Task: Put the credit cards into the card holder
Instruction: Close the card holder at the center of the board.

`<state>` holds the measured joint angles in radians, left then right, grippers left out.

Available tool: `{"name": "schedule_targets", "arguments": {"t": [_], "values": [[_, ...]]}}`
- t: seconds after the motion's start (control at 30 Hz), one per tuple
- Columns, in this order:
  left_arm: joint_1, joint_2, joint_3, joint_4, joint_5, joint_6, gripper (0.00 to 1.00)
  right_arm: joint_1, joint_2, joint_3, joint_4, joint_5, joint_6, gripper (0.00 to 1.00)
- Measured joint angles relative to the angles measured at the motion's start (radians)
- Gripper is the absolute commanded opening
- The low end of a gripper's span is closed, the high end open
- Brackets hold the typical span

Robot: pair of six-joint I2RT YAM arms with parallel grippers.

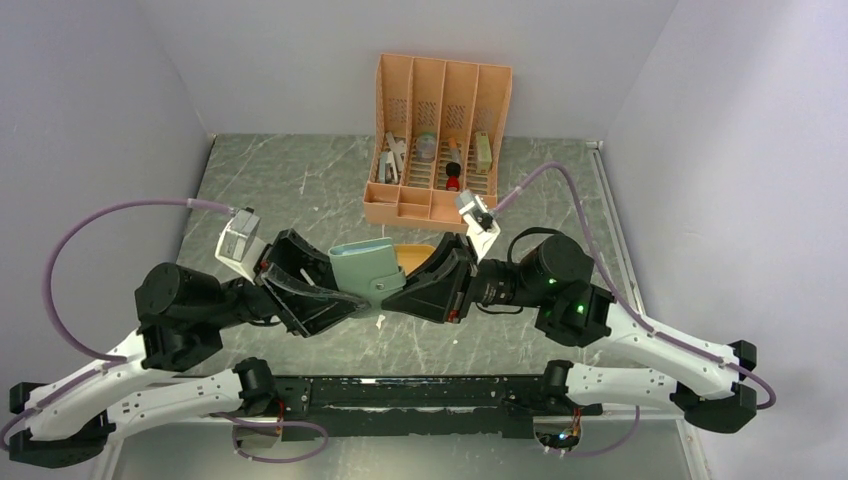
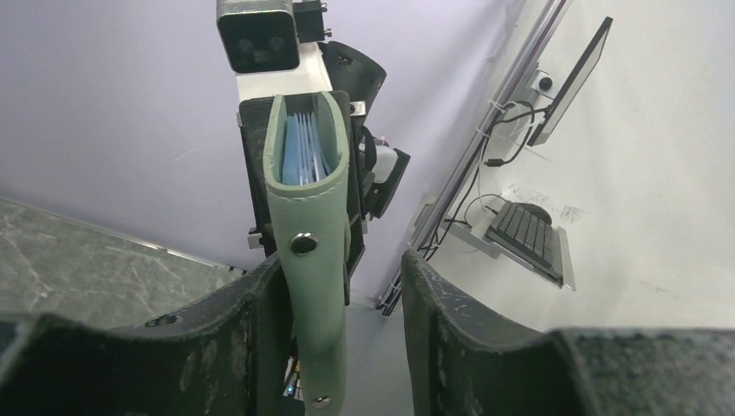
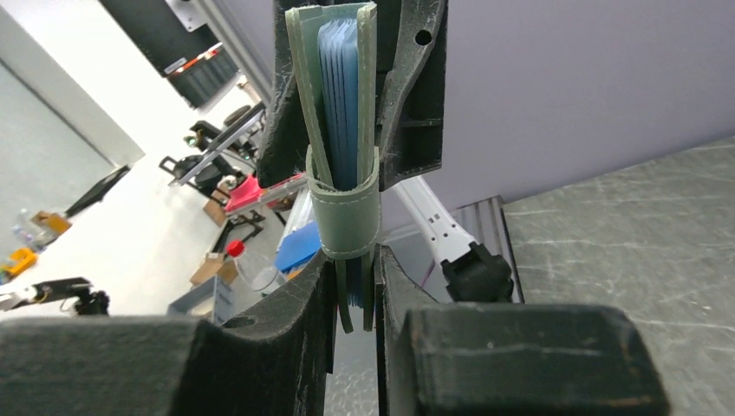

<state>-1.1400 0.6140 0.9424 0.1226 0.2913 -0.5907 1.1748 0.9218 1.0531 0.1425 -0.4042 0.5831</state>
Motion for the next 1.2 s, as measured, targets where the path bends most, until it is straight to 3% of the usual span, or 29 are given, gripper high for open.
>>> {"name": "schedule_targets", "arguments": {"t": [0.13, 0.23, 0.37, 0.47, 0.5, 0.57, 0.63, 0.77, 0.9, 1.0, 1.13, 1.2], "values": [[0.0, 0.005, -0.006, 0.009, -0.012, -0.001, 0.49, 0.009, -0.024, -0.009, -0.022, 0.062, -0.026, 0.0], [0.001, 0.007, -0.013, 0.007, -0.032, 0.0, 0.42, 0.011, -0.04, -0.024, -0.035, 0.097, -0.041, 0.0], [0.005, 0.009, -0.016, -0.003, -0.075, 0.006, 0.11, 0.013, -0.044, -0.027, -0.04, 0.116, -0.053, 0.0], [0.006, 0.012, -0.016, -0.011, -0.091, 0.012, 0.05, 0.014, -0.046, -0.027, -0.045, 0.124, -0.061, 0.0], [0.006, 0.012, -0.016, -0.014, -0.093, 0.012, 0.05, 0.014, -0.046, -0.027, -0.047, 0.125, -0.063, 0.04], [0.006, 0.012, -0.016, -0.021, -0.094, 0.015, 0.05, 0.014, -0.046, -0.027, -0.052, 0.123, -0.068, 0.29], [0.006, 0.01, -0.016, -0.025, -0.094, 0.018, 0.05, 0.014, -0.046, -0.027, -0.055, 0.116, -0.07, 0.44], [0.002, 0.002, -0.016, -0.037, -0.073, 0.021, 0.05, 0.006, -0.049, -0.027, -0.068, 0.103, -0.068, 0.52], [0.0, -0.009, -0.016, -0.025, -0.041, 0.019, 0.05, 0.004, -0.051, -0.044, -0.034, 0.065, -0.038, 0.5], [0.0, -0.005, -0.016, -0.013, -0.024, 0.018, 0.05, 0.004, -0.043, -0.063, 0.013, 0.032, -0.003, 0.43], [0.0, 0.003, -0.016, -0.006, -0.017, 0.018, 0.06, 0.005, -0.014, -0.066, 0.073, -0.013, 0.042, 0.17], [0.001, 0.003, -0.016, -0.002, -0.019, 0.014, 0.15, 0.005, -0.006, -0.068, 0.102, -0.031, 0.057, 0.06]]}}
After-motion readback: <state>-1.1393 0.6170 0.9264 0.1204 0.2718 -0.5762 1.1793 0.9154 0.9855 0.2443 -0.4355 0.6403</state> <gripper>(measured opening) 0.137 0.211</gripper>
